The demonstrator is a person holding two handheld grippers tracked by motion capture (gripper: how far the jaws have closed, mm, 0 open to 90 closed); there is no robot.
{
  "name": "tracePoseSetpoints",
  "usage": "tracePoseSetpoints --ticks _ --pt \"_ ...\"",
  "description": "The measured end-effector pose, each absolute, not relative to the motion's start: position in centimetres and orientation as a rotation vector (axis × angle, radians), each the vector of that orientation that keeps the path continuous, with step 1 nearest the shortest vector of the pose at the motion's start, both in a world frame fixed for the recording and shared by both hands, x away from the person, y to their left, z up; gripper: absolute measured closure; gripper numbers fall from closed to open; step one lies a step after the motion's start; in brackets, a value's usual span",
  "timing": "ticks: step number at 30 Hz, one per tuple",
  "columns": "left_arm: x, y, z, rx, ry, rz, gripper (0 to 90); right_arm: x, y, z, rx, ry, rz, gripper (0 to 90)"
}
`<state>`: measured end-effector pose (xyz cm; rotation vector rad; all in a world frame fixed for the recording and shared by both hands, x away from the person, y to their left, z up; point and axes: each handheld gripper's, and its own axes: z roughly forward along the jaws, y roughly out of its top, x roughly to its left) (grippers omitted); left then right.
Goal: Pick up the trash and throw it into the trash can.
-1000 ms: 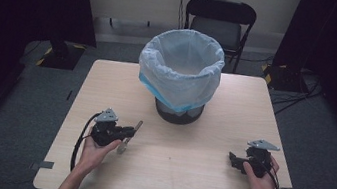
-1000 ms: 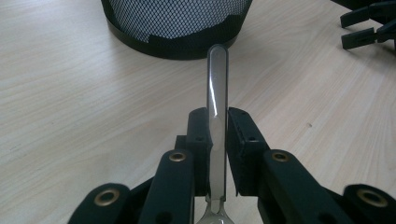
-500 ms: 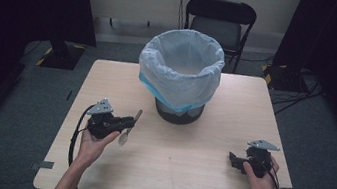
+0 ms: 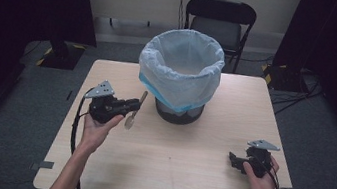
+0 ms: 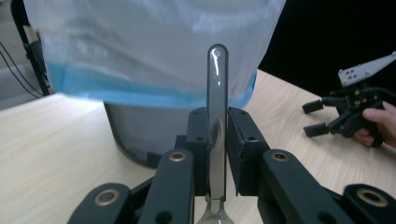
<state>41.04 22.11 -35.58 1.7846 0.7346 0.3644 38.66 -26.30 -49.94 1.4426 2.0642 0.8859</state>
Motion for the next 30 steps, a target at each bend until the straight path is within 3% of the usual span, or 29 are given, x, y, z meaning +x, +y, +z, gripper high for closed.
tracePoseSetpoints --ticks 30 --pt "43.2 20.4 -26.4 1.654 0.606 0.405 79.9 38.7 -26.3 -49.9 1.444 2.064 0.885 11.2"
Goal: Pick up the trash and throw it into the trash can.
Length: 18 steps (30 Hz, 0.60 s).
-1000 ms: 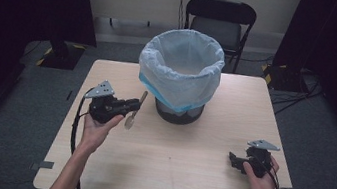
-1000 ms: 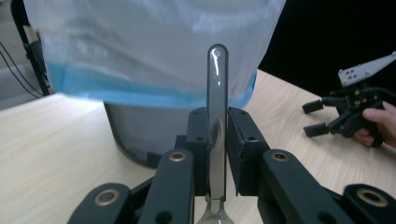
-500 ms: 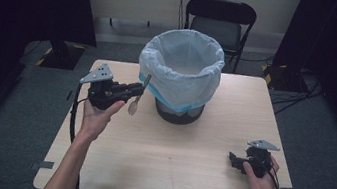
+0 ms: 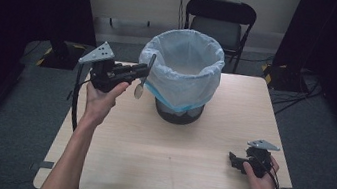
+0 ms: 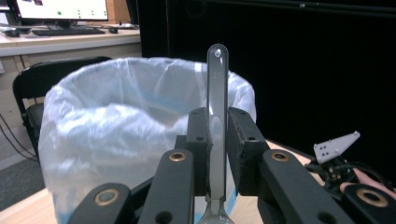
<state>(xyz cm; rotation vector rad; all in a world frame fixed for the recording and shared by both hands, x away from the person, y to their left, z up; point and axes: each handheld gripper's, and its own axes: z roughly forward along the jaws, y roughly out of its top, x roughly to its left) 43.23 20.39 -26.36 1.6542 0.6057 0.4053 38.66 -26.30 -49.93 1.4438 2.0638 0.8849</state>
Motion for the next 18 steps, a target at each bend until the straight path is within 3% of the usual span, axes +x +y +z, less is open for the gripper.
tracePoseSetpoints --ticks 18 --pt "45.8 18.0 -22.5 1.625 0.587 0.41 80.0 38.7 -26.3 -49.9 1.444 2.064 0.884 11.2"
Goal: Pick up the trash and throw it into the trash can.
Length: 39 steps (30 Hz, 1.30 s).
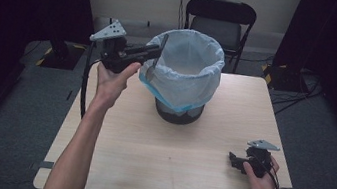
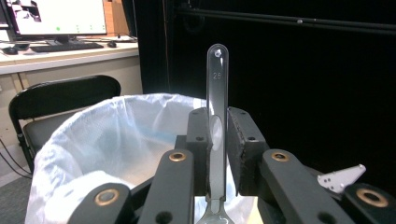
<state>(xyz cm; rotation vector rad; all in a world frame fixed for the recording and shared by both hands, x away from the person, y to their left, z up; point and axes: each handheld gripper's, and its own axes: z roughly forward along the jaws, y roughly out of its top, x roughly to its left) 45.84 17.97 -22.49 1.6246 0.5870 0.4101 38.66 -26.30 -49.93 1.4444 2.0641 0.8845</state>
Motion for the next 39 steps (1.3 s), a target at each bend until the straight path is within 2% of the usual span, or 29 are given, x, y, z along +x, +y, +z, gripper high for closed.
tracePoseSetpoints --ticks 19,31,33,34,39 --pt "51.2 14.8 -21.6 1.572 0.596 0.369 80.0 38.7 -26.3 -49.9 1.442 2.065 0.885 11.2" --pt "54.3 13.1 -23.5 1.594 0.665 0.371 79.7 38.7 -26.3 -49.9 1.444 2.064 0.885 11.2" --pt "54.4 13.0 -23.6 1.591 0.673 0.371 78.0 38.7 -26.3 -49.9 1.444 2.064 0.885 11.2" --pt "54.6 13.0 -23.8 1.585 0.688 0.367 66.1 38.7 -26.3 -49.9 1.444 2.064 0.885 11.2" --pt "54.7 13.2 -24.0 1.582 0.699 0.376 47.8 38.7 -26.3 -49.9 1.442 2.065 0.885 11.2"
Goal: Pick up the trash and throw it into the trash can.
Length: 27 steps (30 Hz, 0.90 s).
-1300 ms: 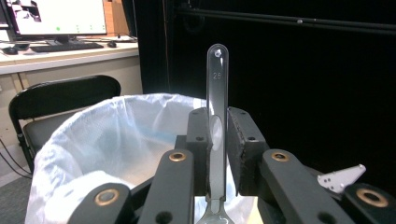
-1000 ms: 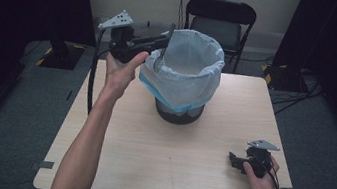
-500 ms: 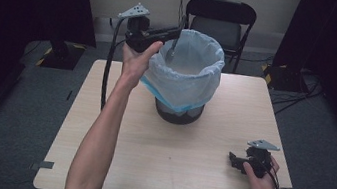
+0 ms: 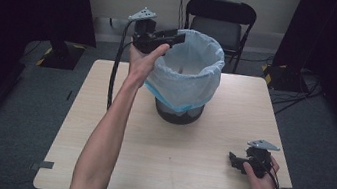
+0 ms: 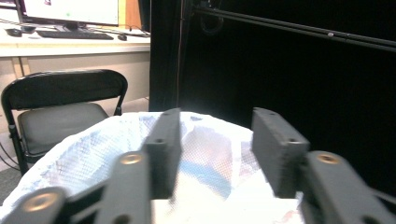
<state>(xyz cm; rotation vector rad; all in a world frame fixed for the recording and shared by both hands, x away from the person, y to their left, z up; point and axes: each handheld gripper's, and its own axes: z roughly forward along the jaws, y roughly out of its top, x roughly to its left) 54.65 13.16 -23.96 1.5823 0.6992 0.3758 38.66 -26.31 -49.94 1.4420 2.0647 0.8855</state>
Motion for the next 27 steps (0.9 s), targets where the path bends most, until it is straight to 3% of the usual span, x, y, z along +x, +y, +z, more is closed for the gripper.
tracePoseSetpoints --ticks 9,19,27 --pt "54.3 13.3 -24.2 1.627 0.707 0.362 31.2 38.7 -26.3 -49.9 1.444 2.064 0.884 11.2" --pt "52.4 15.0 -23.5 1.629 0.671 0.385 21.2 38.7 -26.3 -49.9 1.444 2.064 0.885 11.2" --pt "50.2 17.6 -23.2 1.618 0.674 0.402 20.1 38.6 -26.3 -49.9 1.444 2.064 0.884 11.2"
